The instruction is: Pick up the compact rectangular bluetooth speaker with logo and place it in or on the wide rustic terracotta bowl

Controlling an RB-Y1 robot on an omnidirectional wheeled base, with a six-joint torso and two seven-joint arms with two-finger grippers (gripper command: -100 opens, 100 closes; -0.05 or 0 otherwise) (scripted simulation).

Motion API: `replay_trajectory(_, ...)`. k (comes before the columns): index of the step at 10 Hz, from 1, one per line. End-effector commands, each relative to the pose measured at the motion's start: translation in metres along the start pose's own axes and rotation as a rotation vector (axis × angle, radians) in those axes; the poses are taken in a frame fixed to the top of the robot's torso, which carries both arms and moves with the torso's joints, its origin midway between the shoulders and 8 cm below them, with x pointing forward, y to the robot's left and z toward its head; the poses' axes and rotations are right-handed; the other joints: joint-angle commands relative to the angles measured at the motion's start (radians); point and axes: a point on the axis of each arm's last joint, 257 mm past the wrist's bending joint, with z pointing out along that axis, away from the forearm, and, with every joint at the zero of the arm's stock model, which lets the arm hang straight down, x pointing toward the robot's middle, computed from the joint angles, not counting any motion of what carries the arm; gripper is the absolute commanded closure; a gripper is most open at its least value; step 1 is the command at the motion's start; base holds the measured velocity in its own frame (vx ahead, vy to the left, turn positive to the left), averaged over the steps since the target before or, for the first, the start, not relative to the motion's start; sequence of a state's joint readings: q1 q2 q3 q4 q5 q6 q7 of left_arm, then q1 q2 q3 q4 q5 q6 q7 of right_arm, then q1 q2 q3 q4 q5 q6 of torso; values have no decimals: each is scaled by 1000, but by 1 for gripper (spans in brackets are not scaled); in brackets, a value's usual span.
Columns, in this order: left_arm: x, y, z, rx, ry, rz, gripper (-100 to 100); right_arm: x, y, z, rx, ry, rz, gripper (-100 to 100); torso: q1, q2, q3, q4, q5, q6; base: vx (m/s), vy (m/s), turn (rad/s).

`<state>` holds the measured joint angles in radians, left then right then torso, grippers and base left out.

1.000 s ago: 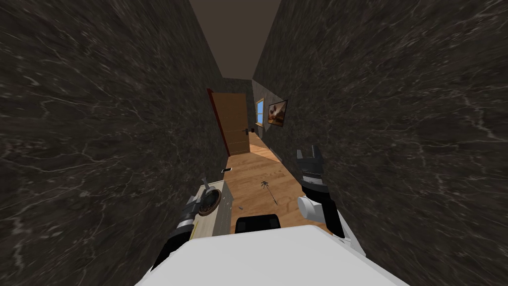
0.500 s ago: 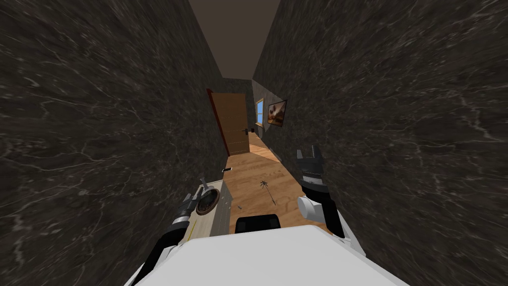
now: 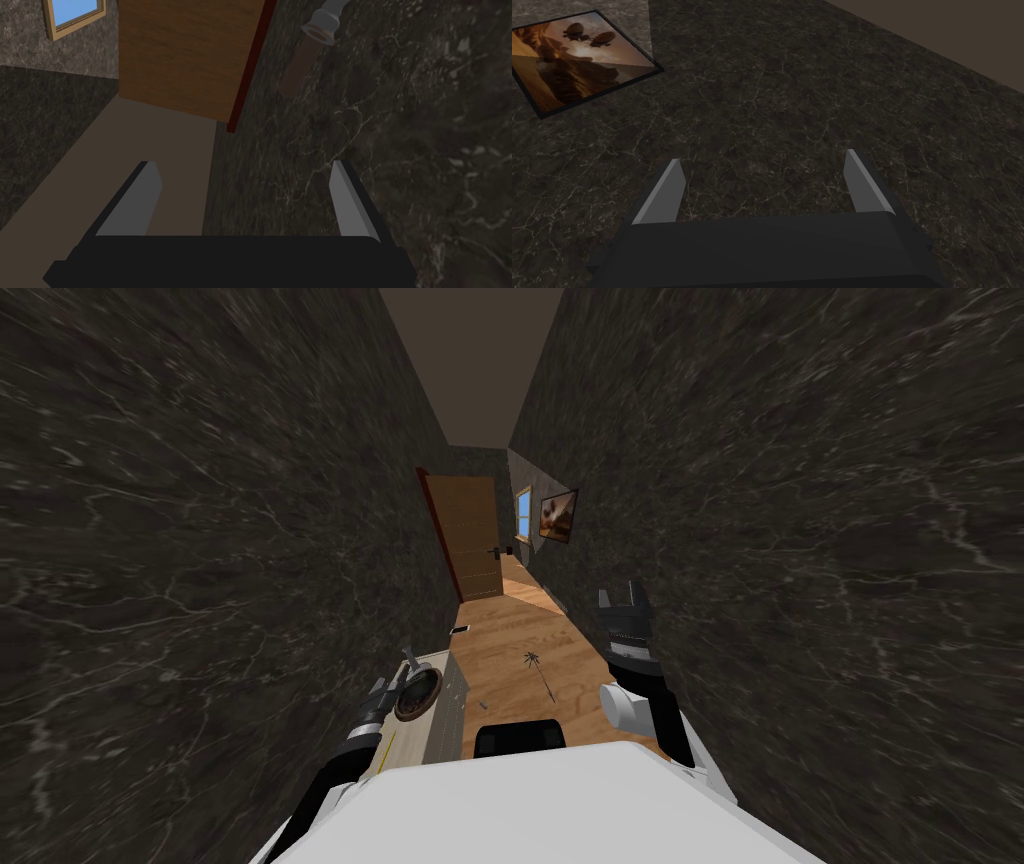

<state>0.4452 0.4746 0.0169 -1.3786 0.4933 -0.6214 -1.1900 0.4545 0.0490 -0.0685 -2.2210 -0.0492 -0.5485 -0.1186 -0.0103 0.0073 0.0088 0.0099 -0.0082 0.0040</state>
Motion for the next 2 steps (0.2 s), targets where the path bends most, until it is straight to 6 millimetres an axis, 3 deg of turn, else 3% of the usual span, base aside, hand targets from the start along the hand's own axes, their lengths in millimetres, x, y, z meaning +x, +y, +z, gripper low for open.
replay_trajectory(1,0,0,0,0,0,0,0,0,0,0,0,0,0,0,0,0,0,0,0,0,0,0,0)
replay_trajectory(2,0,0,0,0,0,0,0,0,0,0,0,0,0,0,0,0,0,0,0,0,0,0,0)
